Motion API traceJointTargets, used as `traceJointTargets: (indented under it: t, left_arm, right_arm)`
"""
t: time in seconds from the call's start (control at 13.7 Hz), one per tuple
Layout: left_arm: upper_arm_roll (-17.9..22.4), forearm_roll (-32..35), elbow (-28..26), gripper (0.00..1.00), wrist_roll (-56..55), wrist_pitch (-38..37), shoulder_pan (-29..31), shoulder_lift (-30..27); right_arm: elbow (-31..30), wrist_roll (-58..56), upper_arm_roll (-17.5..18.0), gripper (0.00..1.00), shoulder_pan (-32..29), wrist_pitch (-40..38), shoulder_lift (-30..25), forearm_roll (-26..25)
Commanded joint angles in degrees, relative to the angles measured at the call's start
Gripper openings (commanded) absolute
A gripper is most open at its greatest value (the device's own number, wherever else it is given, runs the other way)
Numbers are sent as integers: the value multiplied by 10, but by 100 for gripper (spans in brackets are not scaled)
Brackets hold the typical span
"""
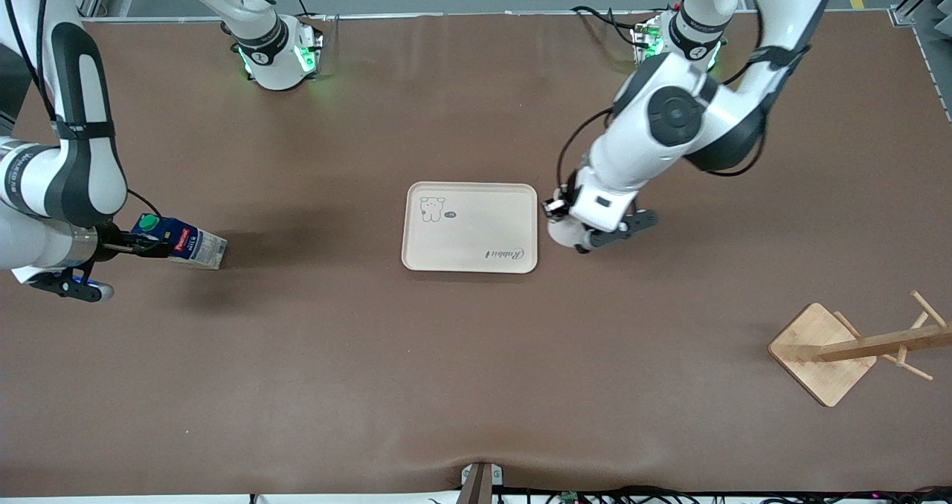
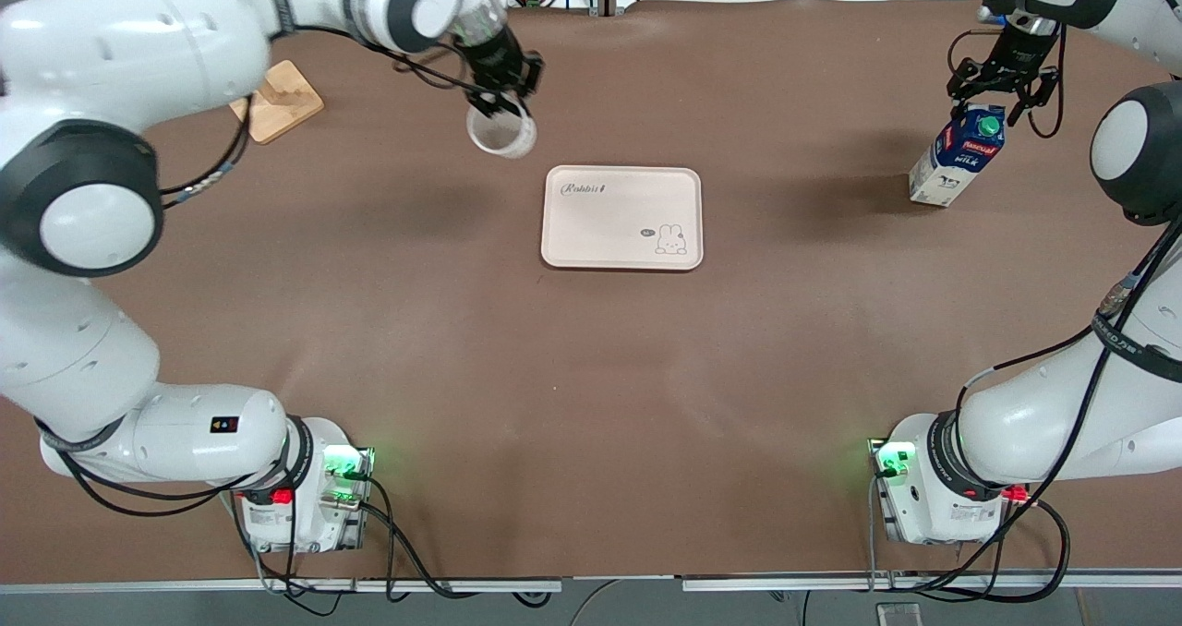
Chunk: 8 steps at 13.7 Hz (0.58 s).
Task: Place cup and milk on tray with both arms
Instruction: 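Lift the mug off the stand and carry it over the tray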
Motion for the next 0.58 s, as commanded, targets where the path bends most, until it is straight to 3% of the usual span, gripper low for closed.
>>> traceJointTargets:
  t: [0.0, 0.07, 0.15, 0.51]
  left_arm:
    - [2, 13, 52, 0, -33, -6, -38, 71]
    - [2, 14, 62, 0, -54, -6, -52, 91]
    - [3, 15, 76, 0, -56, -6, -61, 115]
    - [37, 17, 94, 0, -55, -6, -121, 173]
  right_arm:
    - [-50, -5, 5, 59, -7, 68, -31, 27]
    - [-50, -5, 5, 26, -7, 72, -32, 30]
    - [-49, -8, 6, 0, -7, 70, -33, 32]
    - [-27, -13, 5, 0, -5, 58, -33, 38]
